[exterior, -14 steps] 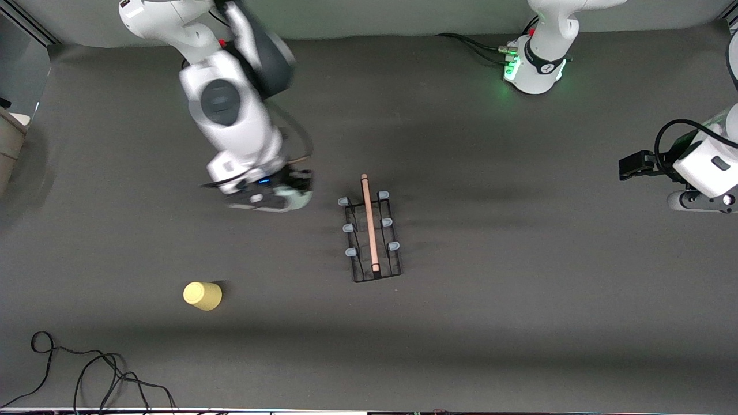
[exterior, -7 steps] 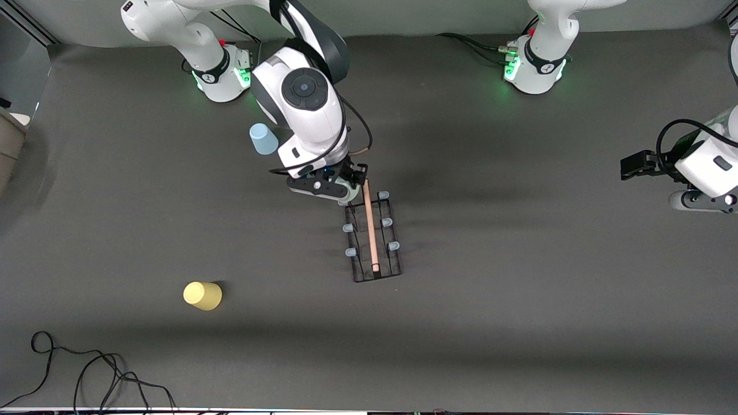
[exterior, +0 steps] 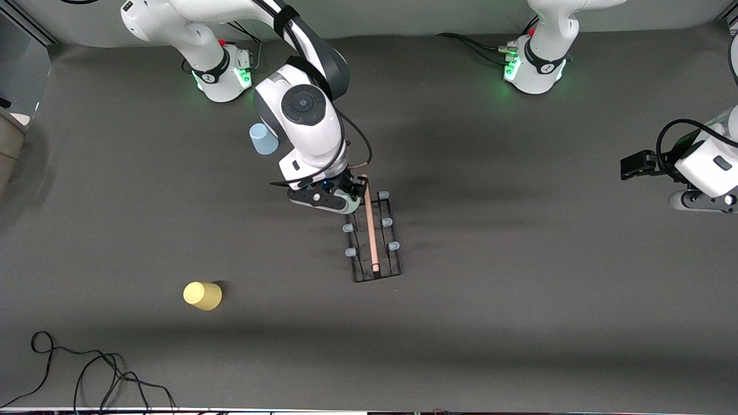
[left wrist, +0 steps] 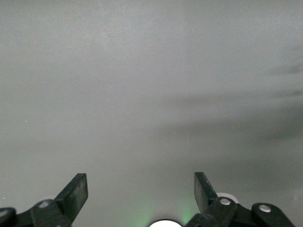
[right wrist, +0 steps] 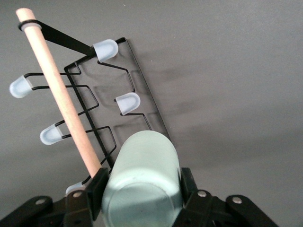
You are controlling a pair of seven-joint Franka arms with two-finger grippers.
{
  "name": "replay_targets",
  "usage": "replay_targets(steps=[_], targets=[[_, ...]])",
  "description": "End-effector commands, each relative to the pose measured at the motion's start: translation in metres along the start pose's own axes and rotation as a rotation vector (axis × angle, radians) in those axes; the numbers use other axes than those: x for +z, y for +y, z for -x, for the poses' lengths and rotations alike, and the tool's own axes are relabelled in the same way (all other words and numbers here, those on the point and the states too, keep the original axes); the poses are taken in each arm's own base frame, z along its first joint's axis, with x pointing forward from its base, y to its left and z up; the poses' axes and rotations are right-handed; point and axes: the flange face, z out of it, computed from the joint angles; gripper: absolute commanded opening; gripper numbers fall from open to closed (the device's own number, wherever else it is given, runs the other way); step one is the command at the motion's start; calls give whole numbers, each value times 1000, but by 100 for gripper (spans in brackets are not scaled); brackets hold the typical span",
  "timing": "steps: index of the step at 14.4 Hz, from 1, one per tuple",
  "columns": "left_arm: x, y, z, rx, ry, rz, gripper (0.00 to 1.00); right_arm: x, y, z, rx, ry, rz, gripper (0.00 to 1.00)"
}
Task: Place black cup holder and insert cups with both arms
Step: 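Carry the green cup with the right gripper over the rack, then lower the green cup onto a rack peg and open the right gripper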
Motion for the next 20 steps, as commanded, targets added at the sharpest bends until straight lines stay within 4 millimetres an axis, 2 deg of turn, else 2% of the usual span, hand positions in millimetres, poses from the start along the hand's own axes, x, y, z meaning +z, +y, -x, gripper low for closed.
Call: replay_targets(steps=[1, 3, 4, 5, 6, 8, 9, 10, 11, 15, 16, 18, 20], targets=[[-5, 0, 8, 17, 20, 9, 100, 20, -3, 1, 14, 2, 5, 35], [-5, -1, 8, 15, 18, 9, 100, 23, -3, -1, 13, 10, 3, 35], [-4, -1, 8, 15, 15, 10, 100, 31, -3, -1, 15, 7, 8, 36], [-5, -1, 8, 15, 17, 9, 100, 38, -3, -1, 15, 7, 10, 40], [-5, -1, 8, 15, 17, 9, 100, 42, -3, -2, 15, 6, 13, 56], [-5, -2, 8, 14, 16, 10, 100, 47, -3, -3, 15, 3, 17, 72], [-4, -1, 8, 15, 14, 10, 100, 48, -2, -5, 18, 2, 19, 100], [-4, -1, 9, 14, 10, 10, 100, 47, 0, -8, 24, 2, 19, 100], [-5, -1, 9, 13, 12, 10, 100, 35, 0, -13, 23, 11, 7, 100], [-5, -1, 9, 15, 12, 9, 100, -28, 6, -35, 49, 8, 31, 100], [-6, -1, 9, 15, 13, 9, 100, -44, 13, -48, 48, 10, 47, 100], [-6, -1, 9, 15, 13, 9, 100, -69, 35, -78, -29, 12, 75, 100], [-6, 0, 9, 16, 14, 9, 100, -81, 77, -121, -156, 27, 102, 100]])
